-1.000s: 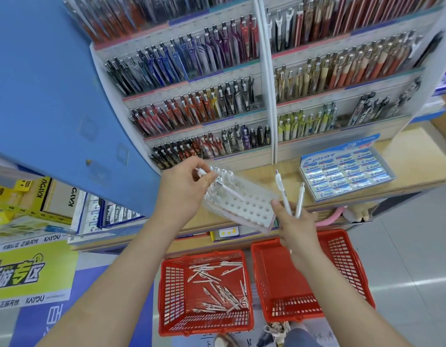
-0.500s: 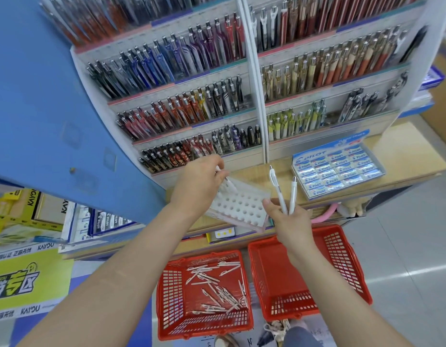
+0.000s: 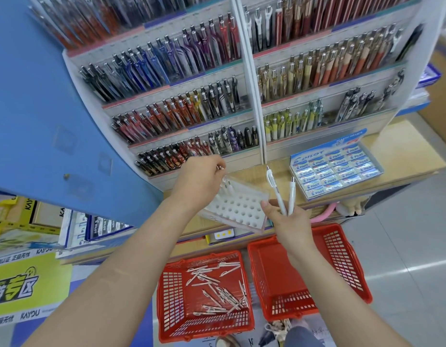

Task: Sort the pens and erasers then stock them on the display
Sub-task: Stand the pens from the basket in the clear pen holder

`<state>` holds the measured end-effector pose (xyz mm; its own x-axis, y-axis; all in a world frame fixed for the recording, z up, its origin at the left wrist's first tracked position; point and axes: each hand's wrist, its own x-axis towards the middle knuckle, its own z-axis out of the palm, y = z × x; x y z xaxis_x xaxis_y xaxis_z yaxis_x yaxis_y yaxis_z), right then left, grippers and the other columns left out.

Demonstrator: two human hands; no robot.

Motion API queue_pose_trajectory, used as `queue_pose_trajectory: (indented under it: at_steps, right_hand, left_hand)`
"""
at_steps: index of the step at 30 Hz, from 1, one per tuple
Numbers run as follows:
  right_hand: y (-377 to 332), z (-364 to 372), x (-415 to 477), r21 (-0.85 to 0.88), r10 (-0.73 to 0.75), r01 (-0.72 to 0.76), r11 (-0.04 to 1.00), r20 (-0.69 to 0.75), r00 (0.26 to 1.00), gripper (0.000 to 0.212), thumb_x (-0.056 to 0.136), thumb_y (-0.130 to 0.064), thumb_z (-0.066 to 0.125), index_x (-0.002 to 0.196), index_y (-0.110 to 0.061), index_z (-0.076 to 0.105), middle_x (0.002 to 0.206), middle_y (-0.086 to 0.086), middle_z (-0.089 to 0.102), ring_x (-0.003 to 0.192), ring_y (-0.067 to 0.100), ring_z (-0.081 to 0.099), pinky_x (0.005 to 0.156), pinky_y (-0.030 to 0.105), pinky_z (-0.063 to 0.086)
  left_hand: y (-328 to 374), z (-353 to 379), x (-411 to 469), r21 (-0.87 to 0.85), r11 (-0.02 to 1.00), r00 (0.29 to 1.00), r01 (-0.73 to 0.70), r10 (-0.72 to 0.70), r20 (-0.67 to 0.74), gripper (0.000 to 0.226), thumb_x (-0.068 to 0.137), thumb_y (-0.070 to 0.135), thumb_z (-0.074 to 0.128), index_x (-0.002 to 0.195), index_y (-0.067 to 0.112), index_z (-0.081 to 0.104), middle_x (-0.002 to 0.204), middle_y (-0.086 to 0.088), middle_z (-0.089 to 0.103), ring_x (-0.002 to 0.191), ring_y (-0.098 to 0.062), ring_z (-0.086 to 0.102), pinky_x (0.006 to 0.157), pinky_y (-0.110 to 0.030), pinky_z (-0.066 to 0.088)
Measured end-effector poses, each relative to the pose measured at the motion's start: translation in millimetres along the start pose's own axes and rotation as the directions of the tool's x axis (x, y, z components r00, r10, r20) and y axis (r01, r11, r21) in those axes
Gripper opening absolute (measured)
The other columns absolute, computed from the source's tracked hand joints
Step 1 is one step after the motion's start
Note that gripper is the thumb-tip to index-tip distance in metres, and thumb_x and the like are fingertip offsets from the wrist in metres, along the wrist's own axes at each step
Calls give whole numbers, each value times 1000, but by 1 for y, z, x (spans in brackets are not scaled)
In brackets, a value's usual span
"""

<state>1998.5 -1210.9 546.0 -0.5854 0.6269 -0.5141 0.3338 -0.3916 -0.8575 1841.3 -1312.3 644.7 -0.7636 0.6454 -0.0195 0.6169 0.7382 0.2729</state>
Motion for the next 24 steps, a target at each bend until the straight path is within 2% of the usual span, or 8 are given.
queue_pose_trajectory:
  at_steps: [4, 11, 14, 16, 18, 20, 22, 24]
  right_hand:
    - [0, -1, 0, 0, -5, 5, 1000, 7, 1000, 37, 77, -39, 76, 101, -12, 70, 81, -1, 68, 77, 10, 65, 64, 23, 47]
    - [1, -1, 4, 0, -4, 4, 1000, 42, 999, 32, 78, -37, 76, 97, -13, 71, 86, 3, 74, 84, 15, 69, 72, 26, 51]
    - [-5, -2, -2, -20, -67, 67, 998, 22, 998, 23, 91, -38, 60, 85, -18, 69, 62, -13, 66, 59, 3, 58, 56, 17, 42]
    - [-11, -4, -7, 28, -102, 102, 994, 11, 995, 24, 98, -34, 47, 98, -22, 67, 48, -20, 53, 47, -2, 46, 48, 16, 34]
    - [-22, -8, -13, 100, -131, 123, 987, 87, 988, 22, 101, -25, 43, 109, -19, 63, 43, -17, 43, 40, -1, 36, 42, 14, 29]
    - [-33, -12, -21, 144, -128, 98, 985, 220, 967, 22, 100, -21, 45, 109, -15, 64, 45, -12, 32, 39, 4, 25, 37, 16, 23]
    - [-42, -14, -26, 150, -119, 73, 986, 327, 938, 21, 98, -21, 48, 106, -14, 66, 51, -5, 26, 41, 7, 21, 38, 16, 20]
    - [-46, -14, -29, 141, -121, 68, 988, 409, 904, 20, 96, -21, 51, 104, -14, 68, 56, -1, 23, 44, 9, 19, 39, 16, 18]
  left_hand:
    - [-4, 8, 0, -44, 999, 1000, -5, 5, -13, 16, 86, 28, 66, 95, 17, 73, 88, 1, 59, 88, -17, 55, 76, -28, 40]
    - [-5, 21, -3, -47, 999, 996, 7, -11, -85, 16, 83, 29, 68, 94, 19, 74, 82, 7, 46, 87, -14, 40, 75, -34, 42]
    - [-5, 22, -7, -48, 997, 995, 60, -64, -79, 21, 84, 33, 67, 101, 22, 72, 87, 6, 46, 88, -12, 38, 79, -34, 43]
    - [-3, 21, -11, -39, 995, 992, 91, -94, -89, 32, 84, 38, 66, 112, 24, 67, 94, 5, 47, 93, -13, 39, 84, -27, 38]
    - [5, 16, -17, -122, 987, 985, 102, -117, -123, 38, 85, 40, 64, 120, 24, 62, 100, 6, 51, 94, -12, 44, 82, -23, 35]
    - [17, 7, -23, -406, 902, 981, 147, -186, -59, 31, 87, 37, 62, 116, 26, 64, 94, 8, 58, 81, -6, 52, 73, -21, 44]
    - [29, -3, -28, -714, 666, 970, 217, -227, 83, 17, 87, 29, 64, 103, 24, 68, 86, 3, 65, 69, -5, 57, 67, -24, 53]
    - [32, -9, -33, -822, 501, 956, 273, -238, 173, 9, 86, 20, 66, 93, 15, 70, 77, -2, 66, 64, -8, 59, 63, -23, 54]
